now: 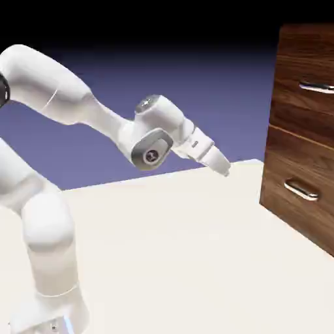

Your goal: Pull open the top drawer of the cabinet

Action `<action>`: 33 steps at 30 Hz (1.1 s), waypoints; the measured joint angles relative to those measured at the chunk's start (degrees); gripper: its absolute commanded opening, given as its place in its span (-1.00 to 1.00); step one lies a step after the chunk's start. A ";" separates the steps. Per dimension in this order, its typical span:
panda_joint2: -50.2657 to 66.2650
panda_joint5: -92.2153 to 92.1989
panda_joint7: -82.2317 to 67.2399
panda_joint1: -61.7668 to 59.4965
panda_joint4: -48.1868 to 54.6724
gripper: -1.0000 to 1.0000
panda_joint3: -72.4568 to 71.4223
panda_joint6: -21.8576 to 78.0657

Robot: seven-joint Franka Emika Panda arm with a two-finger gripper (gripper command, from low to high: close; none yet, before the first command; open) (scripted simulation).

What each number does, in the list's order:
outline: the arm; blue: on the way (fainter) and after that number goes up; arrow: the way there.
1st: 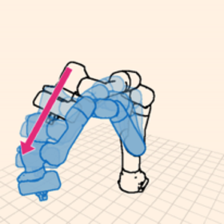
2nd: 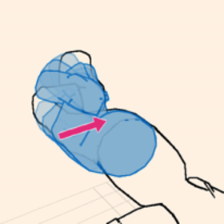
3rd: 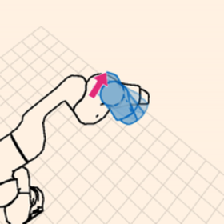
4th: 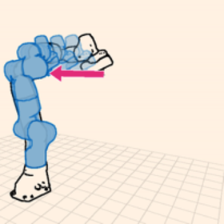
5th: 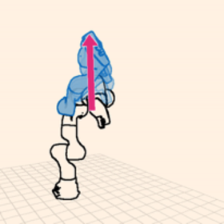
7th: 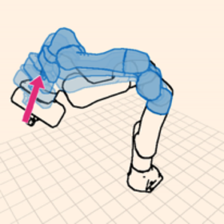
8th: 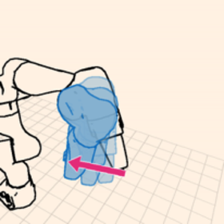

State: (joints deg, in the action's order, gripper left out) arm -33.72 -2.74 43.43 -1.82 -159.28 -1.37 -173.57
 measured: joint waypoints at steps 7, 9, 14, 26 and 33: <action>-6.16 -15.90 5.63 -14.54 10.00 0.00 -7.95 2.55; -7.92 -20.45 7.23 -18.69 12.85 0.00 -10.22 3.28; -12.33 -31.81 11.25 -29.07 19.99 0.00 -15.90 5.10; -22.89 -59.07 20.90 -53.99 37.13 0.00 -29.54 9.47; -29.06 -74.98 26.53 -68.52 47.13 0.00 -37.49 12.02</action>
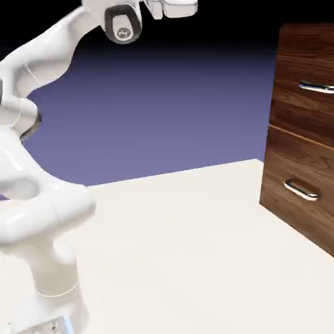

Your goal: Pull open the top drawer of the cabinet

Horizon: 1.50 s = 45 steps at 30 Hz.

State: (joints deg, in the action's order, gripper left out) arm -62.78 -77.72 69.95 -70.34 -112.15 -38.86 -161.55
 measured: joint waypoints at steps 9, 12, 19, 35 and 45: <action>-7.92 -20.45 7.23 -18.69 12.85 0.00 -10.22 3.28; -10.57 -27.26 9.65 -24.92 17.14 0.00 -13.63 4.37; -16.73 -43.17 15.27 -39.45 27.14 0.00 -21.59 6.92; -24.07 -58.52 29.78 -65.01 51.34 0.00 -29.33 6.80; -24.67 -58.58 31.44 -66.98 53.82 -1.00 -28.52 6.36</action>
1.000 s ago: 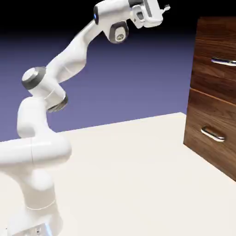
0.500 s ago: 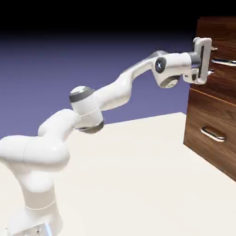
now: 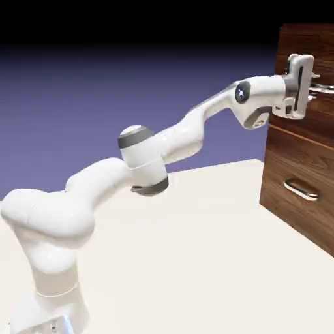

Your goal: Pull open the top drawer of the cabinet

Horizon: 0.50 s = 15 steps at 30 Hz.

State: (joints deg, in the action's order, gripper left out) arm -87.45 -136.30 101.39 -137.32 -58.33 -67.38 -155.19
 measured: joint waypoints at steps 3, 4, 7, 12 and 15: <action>-0.59 -2.02 -3.31 3.92 -6.23 -1.00 -0.10 1.92; -0.79 -2.62 -4.33 5.22 -8.30 -1.00 -0.11 2.57; -1.42 -4.16 -7.08 9.14 -14.53 -1.00 -0.03 4.57; -2.49 -5.97 -10.92 15.75 -24.91 -1.00 0.29 7.96; -3.14 -6.61 -12.84 19.80 -31.14 -1.00 0.58 9.97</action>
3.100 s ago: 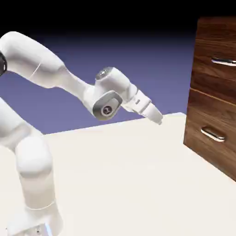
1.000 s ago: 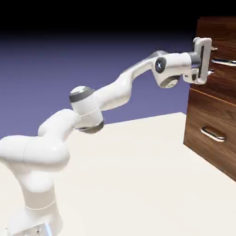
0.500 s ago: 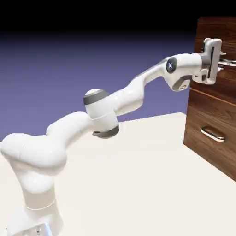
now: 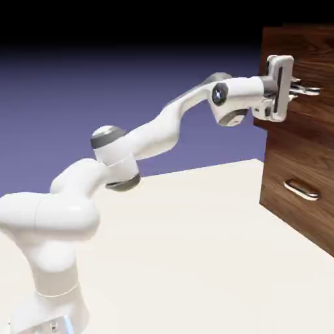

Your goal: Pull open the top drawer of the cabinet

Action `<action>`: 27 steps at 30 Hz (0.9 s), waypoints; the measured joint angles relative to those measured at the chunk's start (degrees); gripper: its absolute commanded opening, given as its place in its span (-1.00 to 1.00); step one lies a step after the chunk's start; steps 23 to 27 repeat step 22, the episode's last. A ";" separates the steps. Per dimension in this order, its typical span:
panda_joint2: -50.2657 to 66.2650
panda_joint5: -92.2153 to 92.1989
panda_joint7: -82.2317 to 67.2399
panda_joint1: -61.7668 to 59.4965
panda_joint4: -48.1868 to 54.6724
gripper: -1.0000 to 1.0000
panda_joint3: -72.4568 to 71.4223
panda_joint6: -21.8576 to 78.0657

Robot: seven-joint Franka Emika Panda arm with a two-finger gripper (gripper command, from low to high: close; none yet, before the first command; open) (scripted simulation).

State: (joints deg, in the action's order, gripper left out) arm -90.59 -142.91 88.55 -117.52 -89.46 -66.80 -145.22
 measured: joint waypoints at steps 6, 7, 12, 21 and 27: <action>-1.35 -0.34 -3.18 8.39 -12.46 -1.00 0.86 3.88; -1.58 -0.27 -3.63 9.83 -14.53 -1.00 1.04 4.49; -2.84 0.66 -5.54 17.34 -24.91 -1.00 2.19 7.39; -4.93 3.75 -7.00 28.08 -38.52 1.00 4.46 10.53; -5.35 4.54 -7.07 29.91 -40.59 1.00 4.95 10.86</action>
